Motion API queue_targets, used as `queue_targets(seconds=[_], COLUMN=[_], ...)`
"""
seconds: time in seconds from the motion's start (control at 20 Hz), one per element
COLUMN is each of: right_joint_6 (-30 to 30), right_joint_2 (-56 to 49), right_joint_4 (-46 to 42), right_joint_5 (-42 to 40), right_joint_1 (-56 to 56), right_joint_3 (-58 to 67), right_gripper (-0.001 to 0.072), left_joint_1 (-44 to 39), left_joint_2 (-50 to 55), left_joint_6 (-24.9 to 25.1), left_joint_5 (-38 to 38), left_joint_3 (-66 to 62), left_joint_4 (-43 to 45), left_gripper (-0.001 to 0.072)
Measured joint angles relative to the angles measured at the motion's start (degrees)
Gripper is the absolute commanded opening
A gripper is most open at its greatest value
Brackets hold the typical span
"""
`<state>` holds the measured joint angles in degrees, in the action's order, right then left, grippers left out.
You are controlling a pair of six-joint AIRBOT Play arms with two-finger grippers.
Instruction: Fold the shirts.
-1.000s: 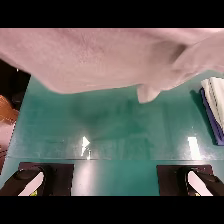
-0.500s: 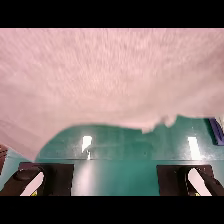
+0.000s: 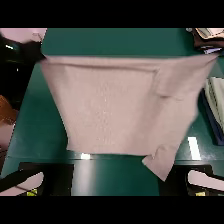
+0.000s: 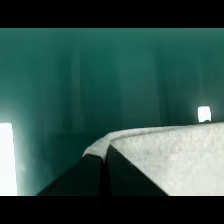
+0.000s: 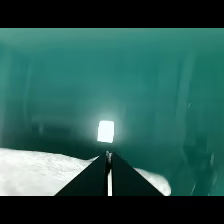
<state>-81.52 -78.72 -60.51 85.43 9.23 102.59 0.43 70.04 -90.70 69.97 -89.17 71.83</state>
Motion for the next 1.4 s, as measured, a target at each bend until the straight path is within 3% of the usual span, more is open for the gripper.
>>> queue_targets(seconds=[0.25,0.45,0.7,1.1,1.15,1.2,1.25,1.3,1.4], right_joint_6=[0.61,1.29,4.24,5.44,5.49,5.51,5.55,5.53,5.57], right_joint_2=[-13.51,-17.88,-19.02,-19.26,-19.26,-19.26,-19.21,-18.97,-17.86], right_joint_4=[-2.99,-3.58,-4.11,-4.15,-4.13,-4.09,-4.07,-4.02,-3.96], right_joint_5=[-13.86,-24.81,-27.65,-30.53,-30.88,-31.04,-31.28,-31.23,-30.25], right_joint_1=[-6.60,-8.13,-8.72,-11.74,-12.28,-12.74,-13.05,-13.29,-12.98], right_joint_3=[-2.93,-3.43,-4.98,-17.14,-18.23,-18.99,-19.50,-19.78,-19.78], right_gripper=[0.0010,0.0011,0.0010,0.0013,0.0013,0.0020,0.0125,0.0320,0.0346], left_joint_1=[0.00,0.00,0.02,0.04,0.04,0.04,0.04,0.04,0.13], left_joint_2=[12.61,16.72,18.05,18.34,18.34,18.34,18.34,18.34,18.08], left_joint_6=[1.92,2.69,5.92,7.02,7.04,7.08,7.06,6.78,6.21], left_joint_5=[-12.13,-22.93,-24.76,-26.99,-27.12,-27.15,-27.10,-26.49,-24.02], left_joint_3=[2.99,3.50,4.61,15.58,16.44,17.09,17.53,17.86,17.94], left_joint_4=[-0.57,-0.90,0.22,1.31,1.44,1.53,1.51,1.53,2.29], left_gripper=[0.0025,0.0025,0.0024,0.0027,0.0158,0.0484,0.0556,0.0537,0.0538])
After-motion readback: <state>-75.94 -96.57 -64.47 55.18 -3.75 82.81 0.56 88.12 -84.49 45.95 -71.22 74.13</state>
